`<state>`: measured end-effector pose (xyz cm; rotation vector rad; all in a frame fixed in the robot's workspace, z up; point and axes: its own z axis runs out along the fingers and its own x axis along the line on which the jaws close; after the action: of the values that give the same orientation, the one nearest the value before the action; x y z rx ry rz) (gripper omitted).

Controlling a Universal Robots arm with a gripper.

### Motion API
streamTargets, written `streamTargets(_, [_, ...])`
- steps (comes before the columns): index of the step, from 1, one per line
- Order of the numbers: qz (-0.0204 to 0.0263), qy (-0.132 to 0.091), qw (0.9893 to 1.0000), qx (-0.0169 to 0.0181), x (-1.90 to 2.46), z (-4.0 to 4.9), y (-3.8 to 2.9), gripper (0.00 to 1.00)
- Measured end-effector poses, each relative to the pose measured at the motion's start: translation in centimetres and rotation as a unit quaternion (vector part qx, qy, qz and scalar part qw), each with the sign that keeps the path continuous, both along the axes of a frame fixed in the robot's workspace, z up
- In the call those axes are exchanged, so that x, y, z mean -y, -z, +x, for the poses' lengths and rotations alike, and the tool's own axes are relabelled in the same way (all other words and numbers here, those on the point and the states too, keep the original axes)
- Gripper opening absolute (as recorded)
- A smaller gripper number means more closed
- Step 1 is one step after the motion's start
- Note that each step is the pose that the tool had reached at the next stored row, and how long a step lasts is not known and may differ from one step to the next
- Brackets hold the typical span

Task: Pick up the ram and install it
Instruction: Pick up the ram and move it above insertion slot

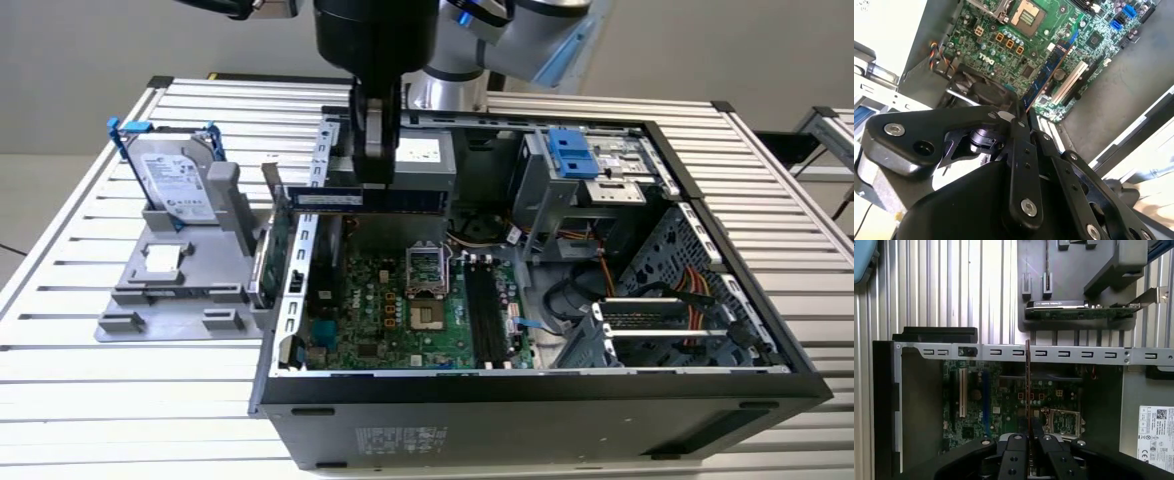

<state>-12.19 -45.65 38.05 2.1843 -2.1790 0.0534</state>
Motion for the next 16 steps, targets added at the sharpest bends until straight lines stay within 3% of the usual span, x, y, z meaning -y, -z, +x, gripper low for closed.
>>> streamTargets(16, [0.0000,0.000,1.0000,0.0000,0.00,1.37,0.00,0.00])
